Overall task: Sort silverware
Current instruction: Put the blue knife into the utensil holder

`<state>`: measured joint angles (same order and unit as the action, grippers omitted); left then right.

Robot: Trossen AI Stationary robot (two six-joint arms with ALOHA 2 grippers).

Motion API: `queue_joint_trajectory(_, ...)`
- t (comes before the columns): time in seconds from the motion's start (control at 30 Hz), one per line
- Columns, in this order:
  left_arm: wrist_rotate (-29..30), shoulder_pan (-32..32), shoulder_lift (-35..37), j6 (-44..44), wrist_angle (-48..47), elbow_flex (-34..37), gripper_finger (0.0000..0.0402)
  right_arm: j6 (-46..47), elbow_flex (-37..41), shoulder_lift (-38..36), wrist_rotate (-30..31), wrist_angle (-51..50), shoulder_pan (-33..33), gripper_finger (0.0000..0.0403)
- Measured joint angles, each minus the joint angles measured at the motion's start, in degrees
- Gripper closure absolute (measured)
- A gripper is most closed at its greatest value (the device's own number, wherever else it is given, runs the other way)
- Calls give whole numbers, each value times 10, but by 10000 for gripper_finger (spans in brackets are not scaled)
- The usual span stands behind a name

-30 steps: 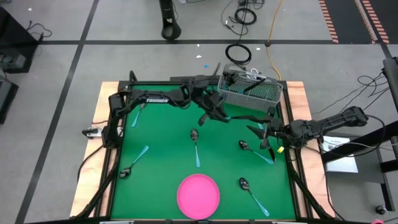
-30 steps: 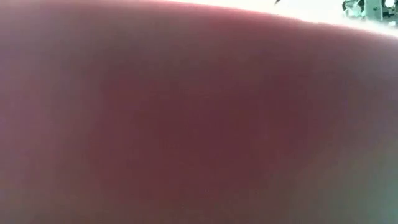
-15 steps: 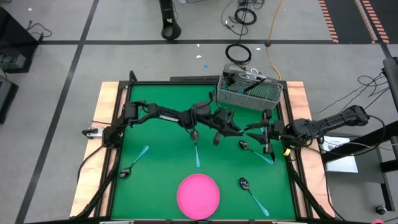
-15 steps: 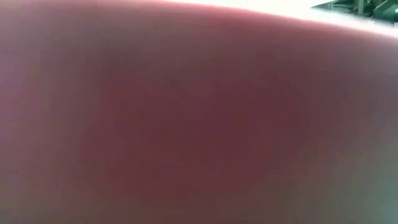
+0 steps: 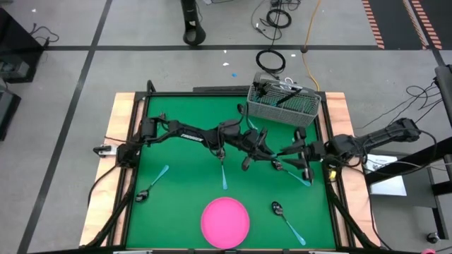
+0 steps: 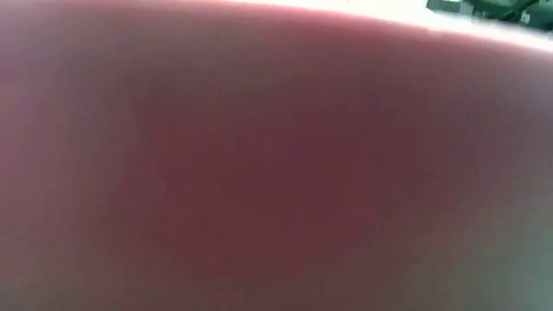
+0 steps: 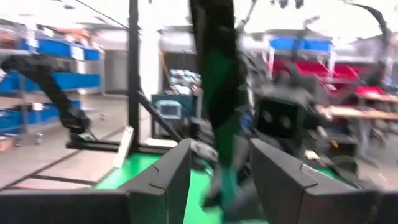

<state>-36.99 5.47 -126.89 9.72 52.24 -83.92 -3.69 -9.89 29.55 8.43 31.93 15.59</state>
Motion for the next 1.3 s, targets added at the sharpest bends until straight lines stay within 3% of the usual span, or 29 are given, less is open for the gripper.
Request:
queue_joint_trajectory(0.37,-7,-15,0,-14,-30,-1,364,-48,0,34,-18,60,0,252)
queue_joint_trajectory(0.47,-13,-19,1,-26,-45,-1,364,-73,0,38,-46,79,0,259)
queue_joint_trajectory(0.6,-16,-21,1,-26,-64,-2,364,-84,0,41,-64,97,-1,292)
queue_joint_trajectory(0.8,-17,-21,2,-25,-68,-2,364,-82,0,41,-62,100,-1,382)
queue_joint_trajectory(0.9,-13,-18,2,-25,-68,-2,364,-65,0,42,-46,107,-1,388)
queue_joint_trajectory(1.17,17,-12,0,-29,-73,-1,318,11,0,41,75,122,-4,402)
queue_joint_trajectory(1.3,22,-5,0,-30,-73,-1,315,48,-1,41,86,98,-18,402)
